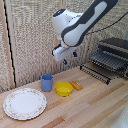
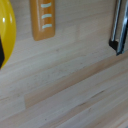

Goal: Position your gripper near the tray handle while precisely lining it up. Firmly yet gently grip the handle, ensuring a strong hold. Slide the tray into the oven in a steady manner until it's entirely inside. Relinquish the handle as it sits within the oven and extract your gripper with care.

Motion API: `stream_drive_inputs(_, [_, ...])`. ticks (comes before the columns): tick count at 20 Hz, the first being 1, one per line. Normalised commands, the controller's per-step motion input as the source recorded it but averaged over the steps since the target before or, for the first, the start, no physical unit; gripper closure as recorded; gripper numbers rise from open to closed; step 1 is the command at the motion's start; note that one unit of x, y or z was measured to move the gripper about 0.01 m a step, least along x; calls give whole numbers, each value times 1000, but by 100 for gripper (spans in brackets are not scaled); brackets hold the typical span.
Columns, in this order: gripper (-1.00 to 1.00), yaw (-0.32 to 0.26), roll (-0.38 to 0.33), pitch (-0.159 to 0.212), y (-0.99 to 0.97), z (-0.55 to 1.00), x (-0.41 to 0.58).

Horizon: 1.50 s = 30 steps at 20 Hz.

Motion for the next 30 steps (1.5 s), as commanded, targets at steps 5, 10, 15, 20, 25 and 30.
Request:
stream_drive_inputs(5, [-100,133,-375,-1,-243,-117,-36])
stream_drive_inputs(10, [-100,91,-346,-22,-439,-95,-35])
stream_drive_inputs(15, [-100,99,-285,-57,-548,-113,0])
stream_drive_inputs(20, [-100,69,-216,-64,-587,-83,0])
stream_drive_inputs(25, [-100,85,-183,-21,-487,-127,52])
stream_drive_inputs(30, [-100,89,-99,-13,-407,-137,138])
